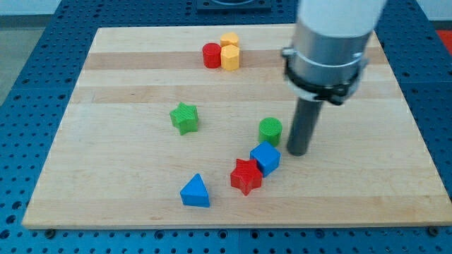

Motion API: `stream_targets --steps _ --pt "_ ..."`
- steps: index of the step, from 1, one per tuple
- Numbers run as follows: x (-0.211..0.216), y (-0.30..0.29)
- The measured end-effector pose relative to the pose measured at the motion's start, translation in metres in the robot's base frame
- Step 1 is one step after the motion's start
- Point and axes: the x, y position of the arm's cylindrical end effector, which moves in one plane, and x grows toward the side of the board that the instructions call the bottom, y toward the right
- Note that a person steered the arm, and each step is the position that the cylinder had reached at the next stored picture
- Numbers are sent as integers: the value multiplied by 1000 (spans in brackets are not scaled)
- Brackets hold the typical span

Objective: Push green star closer to green circle

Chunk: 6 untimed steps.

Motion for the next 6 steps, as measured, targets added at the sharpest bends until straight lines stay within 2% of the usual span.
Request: stream_targets --steps 1,2,3,4,5,6 --pt "-44 -59" --pt "-89 -85" --pt "-39 -86" --pt "-7 -140" --pt "-44 -188" --pt "-65 -145"
